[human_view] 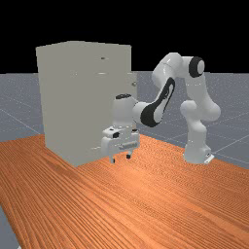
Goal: Open the cabinet door
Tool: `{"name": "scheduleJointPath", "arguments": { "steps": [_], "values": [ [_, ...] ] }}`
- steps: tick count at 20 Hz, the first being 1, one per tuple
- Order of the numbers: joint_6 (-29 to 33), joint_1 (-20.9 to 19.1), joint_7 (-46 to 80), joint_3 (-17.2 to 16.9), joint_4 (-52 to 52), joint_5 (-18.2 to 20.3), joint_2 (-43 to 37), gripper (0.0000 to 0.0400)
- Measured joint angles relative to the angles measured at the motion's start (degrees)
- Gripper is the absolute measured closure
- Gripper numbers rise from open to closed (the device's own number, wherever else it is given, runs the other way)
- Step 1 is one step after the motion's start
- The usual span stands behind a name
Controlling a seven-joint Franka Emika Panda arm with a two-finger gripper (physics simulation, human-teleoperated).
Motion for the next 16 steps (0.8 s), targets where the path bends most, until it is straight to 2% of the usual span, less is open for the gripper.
{"name": "scheduleJointPath", "arguments": {
  "steps": [1,2,3,5,6,7,8,10,11,13,16],
  "values": [
    [-0.7,0.2,0.4,-0.6,-0.3,-1.0,0.0,0.0151],
    [-1.5,0.3,1.8,-1.2,-0.8,-1.4,-0.3,0.0092],
    [-2.0,0.2,2.5,-1.7,-1.1,-1.7,-0.5,0.0056],
    [-2.4,0.1,3.3,-2.0,-1.4,-1.9,-0.8,0.0020],
    [-11.1,0.6,18.4,-1.8,-8.4,-2.1,-8.5,0.0166],
    [-18.0,1.3,32.5,-1.0,-11.6,-1.1,-18.7,0.0256],
    [-21.6,1.5,46.0,-0.1,-12.8,-0.2,-26.8,0.0312],
    [-23.8,-0.1,71.3,2.1,-15.1,0.2,-34.8,0.0367],
    [-24.5,-0.8,78.5,2.8,-15.7,0.2,-36.1,0.0380],
    [-25.2,-1.6,85.8,3.5,-16.5,0.3,-37.0,0.0393],
    [-25.4,-1.7,89.0,4.1,-19.4,0.6,-39.3,0.0398]
  ]
}}
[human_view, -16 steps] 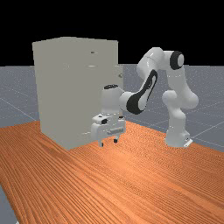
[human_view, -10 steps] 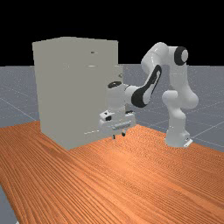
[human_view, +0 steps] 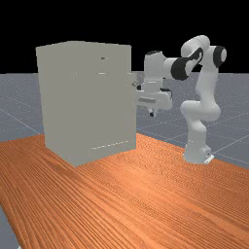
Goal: Open the cabinet door
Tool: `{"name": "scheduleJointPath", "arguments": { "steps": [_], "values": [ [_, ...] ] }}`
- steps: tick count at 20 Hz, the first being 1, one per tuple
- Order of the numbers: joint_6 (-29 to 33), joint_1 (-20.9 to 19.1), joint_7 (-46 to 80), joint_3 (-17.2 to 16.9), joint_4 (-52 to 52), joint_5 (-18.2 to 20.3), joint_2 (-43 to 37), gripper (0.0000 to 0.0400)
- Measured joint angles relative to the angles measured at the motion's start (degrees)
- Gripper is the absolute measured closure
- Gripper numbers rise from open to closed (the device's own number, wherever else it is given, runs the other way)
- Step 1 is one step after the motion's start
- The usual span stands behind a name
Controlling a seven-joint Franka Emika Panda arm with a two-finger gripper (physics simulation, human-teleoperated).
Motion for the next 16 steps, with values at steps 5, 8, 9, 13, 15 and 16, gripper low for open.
{"name": "scheduleJointPath", "arguments": {
  "steps": [5,8,9,13,15,16],
  "values": [
    [-0.6,-0.1,0.8,-0.5,-9.2,0.8,-10.2,0.0400],
    [-2.0,0.2,0.9,-0.5,-11.1,1.1,-17.0,0.0400],
    [-2.8,0.2,1.1,-0.5,-12.5,1.2,-19.6,0.0400],
    [-7.0,0.1,1.5,-0.8,-16.9,0.9,-30.9,0.0400],
    [-9.6,-0.3,1.6,-1.3,-17.5,0.6,-34.4,0.0400],
    [-10.3,-0.8,1.6,-2.0,-17.7,0.4,-35.9,0.0400]
  ]
}}
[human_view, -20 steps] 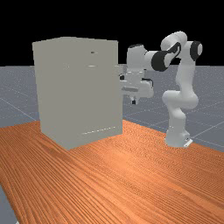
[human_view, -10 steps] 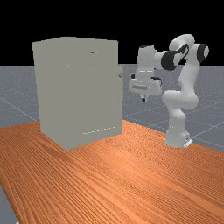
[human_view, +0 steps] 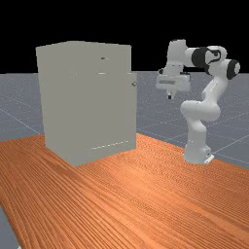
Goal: Open the cabinet door
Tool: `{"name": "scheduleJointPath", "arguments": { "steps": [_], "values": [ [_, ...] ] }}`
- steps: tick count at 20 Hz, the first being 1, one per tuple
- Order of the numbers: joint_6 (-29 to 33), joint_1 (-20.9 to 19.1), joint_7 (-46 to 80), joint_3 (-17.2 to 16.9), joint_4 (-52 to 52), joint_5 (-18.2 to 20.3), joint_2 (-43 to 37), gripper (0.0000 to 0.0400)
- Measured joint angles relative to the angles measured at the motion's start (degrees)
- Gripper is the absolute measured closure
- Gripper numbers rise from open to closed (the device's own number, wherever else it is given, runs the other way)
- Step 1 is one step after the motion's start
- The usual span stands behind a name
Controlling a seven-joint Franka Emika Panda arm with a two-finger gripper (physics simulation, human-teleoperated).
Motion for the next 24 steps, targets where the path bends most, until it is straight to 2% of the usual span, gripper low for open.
{"name": "scheduleJointPath", "arguments": {
  "steps": [2,7,11,13,16,18,19,21,23,24],
  "values": [
    [-0.5,-2.0,0.5,-1.3,-0.4,-1.5,-2.1,0.0400],
    [1.3,-9.5,2.8,-2.6,0.7,-9.6,-3.5,0.0400],
    [8.5,-16.9,9.3,-3.2,0.6,-15.4,-4.0,0.0400],
    [12.8,-20.2,10.4,-6.0,1.1,-17.5,-3.8,0.0400],
    [21.0,-23.4,13.8,-9.2,2.6,-18.5,-3.3,0.0400],
    [27.3,-25.0,16.7,-11.0,3.1,-18.1,-3.0,0.0171],
    [29.1,-25.6,17.7,-11.3,3.1,-18.3,-3.0,0.0104],
    [31.0,-26.5,18.5,-11.5,3.0,-18.6,-3.3,0.0038],
    [33.8,-26.6,19.2,-12.0,2.6,-18.6,-3.4,0.0014],
    [37.3,-26.2,19.2,-12.9,2.0,-18.5,-3.3,0.0008]
  ]
}}
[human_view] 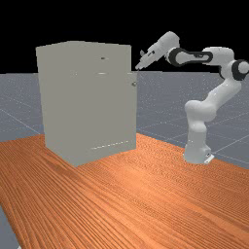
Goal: Open the cabinet door
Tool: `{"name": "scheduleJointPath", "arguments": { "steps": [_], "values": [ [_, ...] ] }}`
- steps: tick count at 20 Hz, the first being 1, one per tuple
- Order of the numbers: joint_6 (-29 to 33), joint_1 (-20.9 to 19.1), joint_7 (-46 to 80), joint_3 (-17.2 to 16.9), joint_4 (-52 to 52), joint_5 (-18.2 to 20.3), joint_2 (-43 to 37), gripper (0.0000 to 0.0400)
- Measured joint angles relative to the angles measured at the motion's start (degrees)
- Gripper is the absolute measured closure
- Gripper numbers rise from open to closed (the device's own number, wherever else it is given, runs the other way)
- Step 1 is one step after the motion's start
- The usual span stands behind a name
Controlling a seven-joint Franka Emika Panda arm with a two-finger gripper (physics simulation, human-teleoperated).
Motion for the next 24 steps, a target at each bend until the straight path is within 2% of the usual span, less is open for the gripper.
{"name": "scheduleJointPath", "arguments": {
  "steps": [3,11,14,21,23,24],
  "values": [
    [11.4,1.6,0.0,-2.4,-2.4,0.2,0.8,0.0002],
    [28.7,3.5,-2.7,-6.4,-13.8,-2.0,1.8,0.0000],
    [32.1,3.8,-3.9,-7.8,-17.4,-2.8,1.8,0.0000],
    [37.3,5.5,-4.2,-8.5,-22.5,-4.0,-2.2,0.0000],
    [37.3,5.6,-3.1,-6.5,-23.1,-4.2,-2.7,0.0000],
    [37.2,5.6,-1.5,-4.1,-23.3,-4.0,-2.7,0.0000]
  ]
}}
